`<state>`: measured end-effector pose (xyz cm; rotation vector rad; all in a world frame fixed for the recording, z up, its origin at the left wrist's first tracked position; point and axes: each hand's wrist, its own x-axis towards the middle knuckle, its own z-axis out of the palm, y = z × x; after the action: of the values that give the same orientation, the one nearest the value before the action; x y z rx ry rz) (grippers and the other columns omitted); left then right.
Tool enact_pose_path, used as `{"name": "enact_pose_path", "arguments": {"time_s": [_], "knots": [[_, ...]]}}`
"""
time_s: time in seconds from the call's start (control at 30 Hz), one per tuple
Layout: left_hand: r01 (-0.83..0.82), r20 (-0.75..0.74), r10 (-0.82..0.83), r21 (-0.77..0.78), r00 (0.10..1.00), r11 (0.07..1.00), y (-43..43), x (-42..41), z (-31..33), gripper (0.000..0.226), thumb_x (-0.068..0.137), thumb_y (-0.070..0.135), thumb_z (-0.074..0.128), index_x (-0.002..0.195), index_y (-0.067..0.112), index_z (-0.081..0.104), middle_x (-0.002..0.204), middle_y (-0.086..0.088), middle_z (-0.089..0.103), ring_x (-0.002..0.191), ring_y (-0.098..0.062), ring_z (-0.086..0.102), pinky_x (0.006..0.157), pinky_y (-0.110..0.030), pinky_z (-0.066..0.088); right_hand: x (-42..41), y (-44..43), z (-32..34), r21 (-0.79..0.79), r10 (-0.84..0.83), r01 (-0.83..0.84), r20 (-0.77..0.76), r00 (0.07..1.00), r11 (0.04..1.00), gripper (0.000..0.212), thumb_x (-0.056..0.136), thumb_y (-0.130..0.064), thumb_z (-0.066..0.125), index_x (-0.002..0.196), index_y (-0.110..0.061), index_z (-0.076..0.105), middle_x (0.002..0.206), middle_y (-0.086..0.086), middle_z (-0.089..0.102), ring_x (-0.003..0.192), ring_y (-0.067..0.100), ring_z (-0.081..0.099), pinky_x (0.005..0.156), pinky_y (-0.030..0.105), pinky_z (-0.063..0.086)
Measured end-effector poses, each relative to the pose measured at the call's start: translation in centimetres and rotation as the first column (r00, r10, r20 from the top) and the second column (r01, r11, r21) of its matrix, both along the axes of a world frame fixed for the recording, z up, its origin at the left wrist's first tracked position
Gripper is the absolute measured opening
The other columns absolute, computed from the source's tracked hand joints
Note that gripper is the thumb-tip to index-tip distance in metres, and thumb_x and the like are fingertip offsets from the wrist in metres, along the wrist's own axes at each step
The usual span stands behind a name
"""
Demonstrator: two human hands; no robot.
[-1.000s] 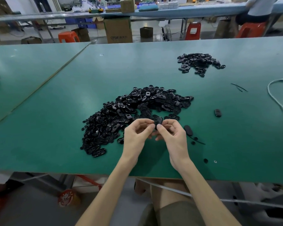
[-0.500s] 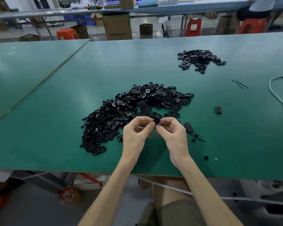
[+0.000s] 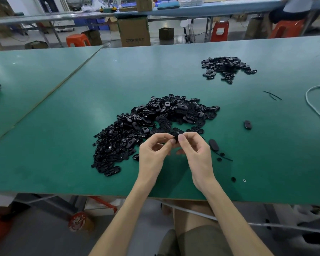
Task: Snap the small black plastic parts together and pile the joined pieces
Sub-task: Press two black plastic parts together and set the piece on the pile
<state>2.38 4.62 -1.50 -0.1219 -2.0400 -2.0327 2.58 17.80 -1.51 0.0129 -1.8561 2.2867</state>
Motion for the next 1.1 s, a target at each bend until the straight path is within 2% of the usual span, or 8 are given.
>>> {"name": "enact_pose_path", "arguments": {"time_s": [0.33,0.47,0.53,0.67,0.8,0.97,1.1], "knots": [[-0.023,0.008,0.023,-0.003,1.000,1.000,-0.09,-0.14,-0.29,0.006,0.093,0.013,0.076,0.096,0.018,0.075,0.088,-0.001,0.075,0.068,-0.010,0.064,0.066,-0.020,0.052,0.08,0.05,-0.01,0.023,0.032,-0.031,-0.025,0.999,0.999,0.003,0.098,-0.013,0.071,0.098,-0.011,0.069,0.090,-0.001,0.075,0.090,0.018,0.075,0.071,0.025,0.058],[-0.049,0.016,0.049,0.024,0.999,0.999,-0.15,-0.20,-0.43,0.005,0.092,0.013,0.077,0.094,0.017,0.075,0.086,-0.003,0.075,0.072,-0.009,0.065,0.067,-0.018,0.052,0.07,0.07,-0.17,0.038,0.039,-0.038,-0.018,0.999,0.999,0.003,0.098,-0.010,0.071,0.095,-0.009,0.069,0.091,0.004,0.076,0.089,0.019,0.074,0.071,0.025,0.057],[-0.071,0.026,0.070,0.025,0.997,0.997,-0.15,-0.24,-0.57,0.005,0.092,0.011,0.077,0.093,0.015,0.074,0.085,-0.002,0.075,0.074,-0.009,0.066,0.068,-0.018,0.052,0.03,0.02,-0.29,0.070,0.044,-0.044,-0.004,0.999,0.997,0.005,0.098,-0.009,0.070,0.093,-0.008,0.068,0.090,0.006,0.076,0.086,0.017,0.074,0.070,0.024,0.057],[-0.069,0.044,0.067,0.046,0.997,0.997,-0.18,-0.31,-0.63,0.005,0.092,0.010,0.077,0.093,0.013,0.073,0.087,-0.005,0.075,0.078,-0.014,0.067,0.070,-0.021,0.053,-0.06,0.07,-0.43,0.077,0.055,-0.056,0.010,0.998,0.996,0.006,0.098,-0.008,0.070,0.092,-0.010,0.068,0.086,-0.001,0.075,0.079,0.010,0.071,0.069,0.022,0.056],[-0.061,0.054,0.059,0.040,0.997,0.997,-0.31,-0.44,-0.76,0.007,0.091,0.014,0.078,0.095,0.016,0.073,0.082,0.000,0.069,0.073,-0.011,0.060,0.067,-0.023,0.048,-0.15,0.16,-0.44,0.060,0.069,-0.069,0.007,0.998,0.996,0.006,0.098,-0.007,0.069,0.093,-0.009,0.068,0.086,-0.001,0.074,0.082,0.011,0.071,0.070,0.023,0.056],[-0.014,0.064,0.009,0.080,0.998,0.997,-0.46,-0.39,-0.41,0.024,0.093,0.016,0.077,0.115,0.021,0.071,0.110,0.000,0.075,0.096,-0.015,0.072,0.071,-0.027,0.057,-0.24,0.16,-0.37,0.031,0.064,-0.064,0.007,0.998,0.997,0.003,0.100,-0.008,0.066,0.097,-0.008,0.066,0.094,0.011,0.075,0.087,0.018,0.072,0.071,0.025,0.057],[0.034,0.018,-0.035,0.027,0.999,0.999,-0.31,-0.26,-0.23,0.012,0.094,0.016,0.075,0.102,0.024,0.077,0.098,0.000,0.077,0.088,-0.013,0.070,0.071,-0.023,0.052,-0.21,0.20,-0.42,0.027,0.030,-0.031,0.021,0.999,0.999,0.003,0.100,-0.012,0.067,0.098,-0.011,0.069,0.086,0.002,0.073,0.077,0.013,0.068,0.069,0.023,0.055]]}}
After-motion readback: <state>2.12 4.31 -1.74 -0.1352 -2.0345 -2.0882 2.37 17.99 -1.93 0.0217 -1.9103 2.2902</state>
